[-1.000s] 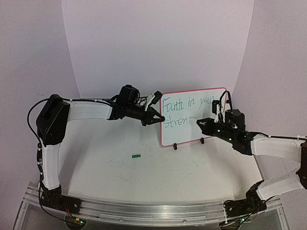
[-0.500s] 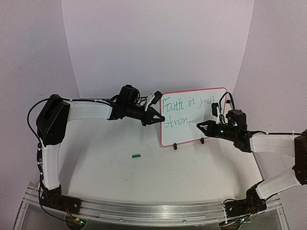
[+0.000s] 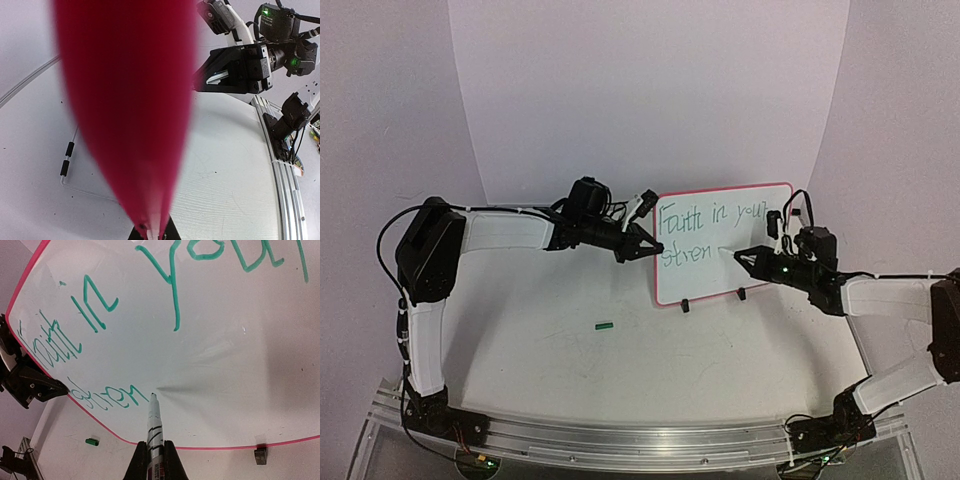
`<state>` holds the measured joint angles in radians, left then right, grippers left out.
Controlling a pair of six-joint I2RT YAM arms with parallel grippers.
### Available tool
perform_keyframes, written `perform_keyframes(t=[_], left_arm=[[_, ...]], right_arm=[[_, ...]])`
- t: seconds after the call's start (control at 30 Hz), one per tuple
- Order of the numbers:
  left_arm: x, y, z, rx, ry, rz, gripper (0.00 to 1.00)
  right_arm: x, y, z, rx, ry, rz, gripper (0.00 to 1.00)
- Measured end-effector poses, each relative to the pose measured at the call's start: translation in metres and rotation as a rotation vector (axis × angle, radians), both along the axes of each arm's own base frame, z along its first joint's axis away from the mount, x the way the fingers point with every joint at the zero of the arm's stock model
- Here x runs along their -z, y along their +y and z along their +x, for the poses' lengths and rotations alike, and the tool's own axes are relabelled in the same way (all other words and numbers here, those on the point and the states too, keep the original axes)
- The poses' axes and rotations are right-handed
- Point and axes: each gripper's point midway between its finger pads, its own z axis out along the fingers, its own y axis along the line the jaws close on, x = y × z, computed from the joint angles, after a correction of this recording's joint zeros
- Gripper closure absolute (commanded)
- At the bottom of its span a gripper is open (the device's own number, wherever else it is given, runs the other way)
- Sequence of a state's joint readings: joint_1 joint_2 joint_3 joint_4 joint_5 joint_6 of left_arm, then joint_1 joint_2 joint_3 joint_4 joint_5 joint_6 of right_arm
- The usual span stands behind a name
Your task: Write a sentence on the whiteboard
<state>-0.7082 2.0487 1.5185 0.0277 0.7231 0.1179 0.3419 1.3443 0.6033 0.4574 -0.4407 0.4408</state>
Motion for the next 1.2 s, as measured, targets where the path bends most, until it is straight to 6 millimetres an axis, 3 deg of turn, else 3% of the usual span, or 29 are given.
perform_keyframes(t=[0.47,0.73,1.2], left_arm=[[0.000,0.000,0.000,0.004,-0.004,-0.001,1.00],[0.000,0.000,0.000,0.002,-0.001,0.000,1.00],[0.000,0.000,0.000,0.002,-0.002,0.000,1.00]], right_arm=[[-0.004,0.007,0.008,-0.022,-0.001,0.015,1.00],[0.005,0.014,0.006,-0.066,0.028,0.022,1.00],[0.004,0.006,0.006,-0.021,0.024,0.006,1.00]])
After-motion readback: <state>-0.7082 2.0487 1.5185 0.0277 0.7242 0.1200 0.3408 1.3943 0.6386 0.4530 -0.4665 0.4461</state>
